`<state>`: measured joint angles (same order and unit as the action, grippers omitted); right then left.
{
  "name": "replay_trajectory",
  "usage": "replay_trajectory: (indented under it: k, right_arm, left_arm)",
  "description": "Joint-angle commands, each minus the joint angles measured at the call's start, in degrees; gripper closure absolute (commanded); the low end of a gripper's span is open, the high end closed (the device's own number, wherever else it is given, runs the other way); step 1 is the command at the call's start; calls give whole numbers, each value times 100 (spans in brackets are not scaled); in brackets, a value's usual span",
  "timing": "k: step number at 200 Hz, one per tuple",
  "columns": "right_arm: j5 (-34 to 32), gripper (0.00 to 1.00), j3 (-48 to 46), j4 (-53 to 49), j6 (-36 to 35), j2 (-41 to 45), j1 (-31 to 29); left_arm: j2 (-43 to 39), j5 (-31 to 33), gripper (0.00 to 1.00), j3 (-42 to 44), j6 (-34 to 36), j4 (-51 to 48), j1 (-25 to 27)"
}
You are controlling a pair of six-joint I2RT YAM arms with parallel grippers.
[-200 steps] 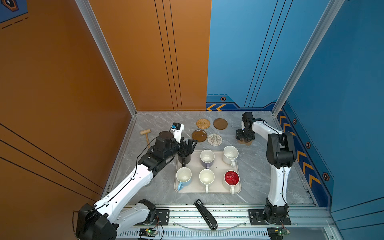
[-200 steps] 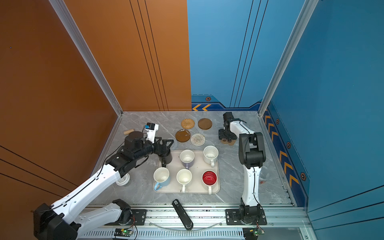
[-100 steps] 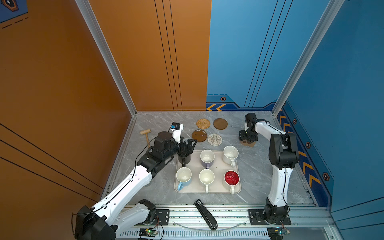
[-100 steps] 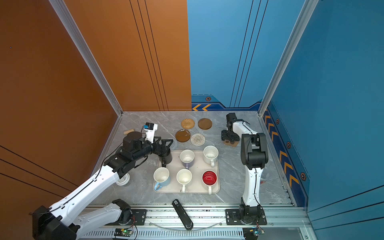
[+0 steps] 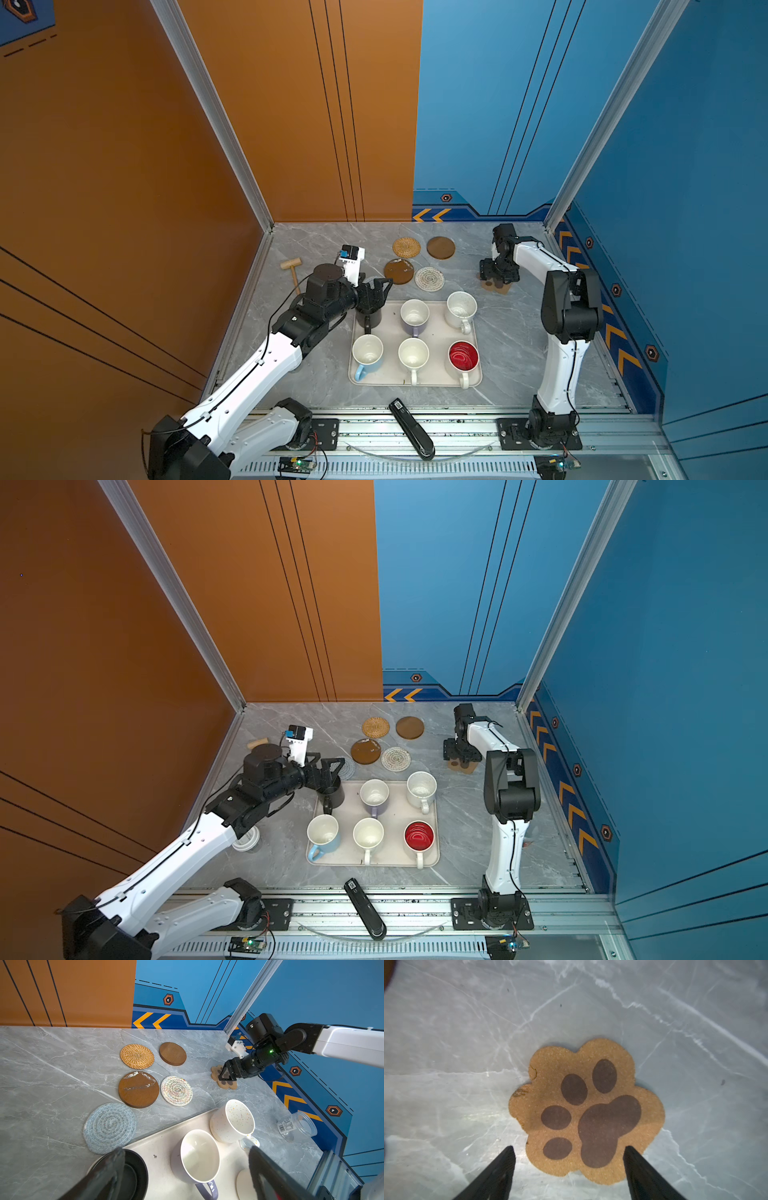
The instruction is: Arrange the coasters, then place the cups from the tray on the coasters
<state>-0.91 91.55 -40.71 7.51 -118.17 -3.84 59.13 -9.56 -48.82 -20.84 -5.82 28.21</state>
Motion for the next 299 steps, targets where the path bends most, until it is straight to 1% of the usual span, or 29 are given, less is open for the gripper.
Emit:
replay_trajectory:
  k: [1, 22, 49, 52, 65, 79, 119, 147, 160, 193, 214, 270, 299]
  right_arm:
    - [-40, 18, 197, -148, 74, 334, -94]
    - [85, 18, 454, -139, 80, 275, -235]
    - [181, 18, 1083, -156, 83, -28, -521]
    - [199, 19, 1196, -164, 92, -209, -548]
    - [301, 23, 1653, -174, 138, -512, -648]
    - [431, 24, 2101, -181, 231, -843, -724]
    - [989, 18, 3444, -192, 460, -1866, -854]
    - [1447, 16, 4391, -170, 609, -2650, -914]
    - [1691, 16, 4677, -60, 689, -2920, -930]
    - [2063, 15, 4752, 561, 879, -3154, -947]
    - [2350, 12, 4756, 1016, 1050, -3268, -946]
    - [3125, 6, 4813, 2240, 1642, -3669, -922]
    - [3493, 5, 4971, 2839, 2094, -3995, -852]
  left_arm:
    - [-13, 86, 6, -2, 111, -53, 78]
    - [20, 99, 6, -13, 141, -42, 80]
    - [78, 162, 6, -49, 172, -43, 80]
    - [88, 165, 6, -49, 176, -42, 80]
    - [135, 194, 6, -75, 190, -63, 69]
    - [178, 216, 6, -99, 186, -71, 65]
    - [366, 249, 6, -150, 186, -83, 53]
    - [526, 260, 6, -186, 161, -77, 45]
    - [593, 270, 6, -206, 153, -82, 45]
    - [736, 304, 6, -251, 133, -77, 36]
    - [825, 307, 6, -283, 133, -68, 20]
    - [1106, 271, 6, -354, 57, 1, 15]
    - [1254, 252, 6, -396, 19, 28, 12]
